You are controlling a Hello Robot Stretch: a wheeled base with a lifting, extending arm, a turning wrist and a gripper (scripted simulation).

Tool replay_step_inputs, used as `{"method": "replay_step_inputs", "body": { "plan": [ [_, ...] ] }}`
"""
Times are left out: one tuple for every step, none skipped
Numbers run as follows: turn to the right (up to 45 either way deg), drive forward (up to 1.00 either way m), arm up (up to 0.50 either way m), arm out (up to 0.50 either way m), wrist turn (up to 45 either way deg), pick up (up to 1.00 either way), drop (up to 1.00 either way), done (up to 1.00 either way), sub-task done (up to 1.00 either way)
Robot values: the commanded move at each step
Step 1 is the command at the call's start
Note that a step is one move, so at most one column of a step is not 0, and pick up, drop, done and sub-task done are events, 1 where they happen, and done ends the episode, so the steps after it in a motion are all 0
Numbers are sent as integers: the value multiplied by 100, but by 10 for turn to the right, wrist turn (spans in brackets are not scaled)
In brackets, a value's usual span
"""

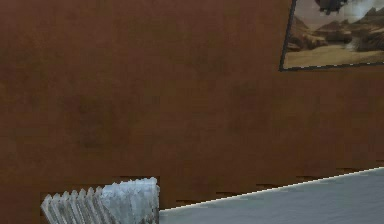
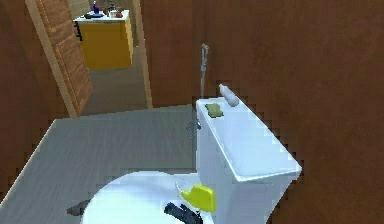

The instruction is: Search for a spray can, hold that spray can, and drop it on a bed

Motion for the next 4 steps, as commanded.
{"method": "replay_step_inputs", "body": {
  "plan": [
    [0, 0, 14, 0, 0, 0, 0, 0, 0],
    [0, 0, 0, 18, 0, 0, 0, 0, 0],
    [0, 0, 0, 0, 450, 0, 0, 0, 0],
    [0, 0, 0, 0, 450, 0, 0, 0, 0]
  ]
}}
